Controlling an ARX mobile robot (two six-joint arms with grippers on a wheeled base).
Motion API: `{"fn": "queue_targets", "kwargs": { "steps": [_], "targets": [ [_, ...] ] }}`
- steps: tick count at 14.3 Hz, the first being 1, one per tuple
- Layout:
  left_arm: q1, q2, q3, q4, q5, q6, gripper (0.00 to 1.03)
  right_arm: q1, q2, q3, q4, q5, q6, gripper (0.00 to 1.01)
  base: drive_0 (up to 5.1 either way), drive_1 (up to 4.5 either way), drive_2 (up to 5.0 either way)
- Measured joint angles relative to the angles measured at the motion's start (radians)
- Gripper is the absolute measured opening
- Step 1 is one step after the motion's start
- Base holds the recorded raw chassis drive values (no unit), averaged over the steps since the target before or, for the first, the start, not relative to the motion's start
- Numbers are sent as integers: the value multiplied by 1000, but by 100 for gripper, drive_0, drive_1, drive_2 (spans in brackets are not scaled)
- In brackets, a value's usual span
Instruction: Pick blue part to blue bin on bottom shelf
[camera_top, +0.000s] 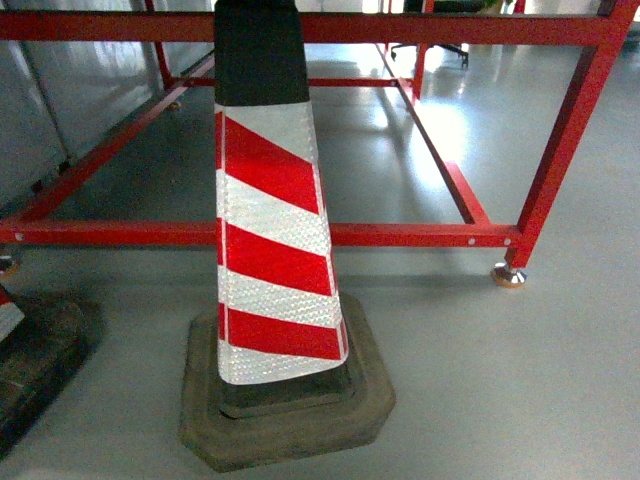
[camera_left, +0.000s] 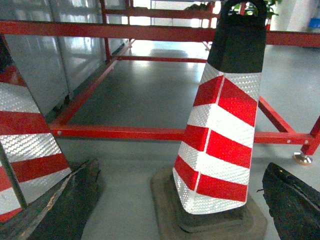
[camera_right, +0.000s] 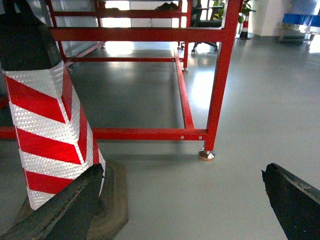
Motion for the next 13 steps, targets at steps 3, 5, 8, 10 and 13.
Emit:
{"fn": "queue_targets", "kwargs": {
  "steps": [3, 5, 8, 10, 13],
  "targets": [
    [0, 0, 0, 0, 0, 0, 98, 0, 0, 0, 0, 0, 0, 98, 0, 0, 0],
    [0, 0, 0, 0, 0, 0, 98, 0, 0, 0, 0, 0, 0, 98, 0, 0, 0],
    [0, 0, 0, 0, 0, 0, 98, 0, 0, 0, 0, 0, 0, 98, 0, 0, 0],
    [0, 0, 0, 0, 0, 0, 98, 0, 0, 0, 0, 0, 0, 98, 0, 0, 0],
    [0, 0, 0, -3, 0, 0, 98, 0, 0, 0, -2, 0, 0, 98, 0, 0, 0]
  ]
}}
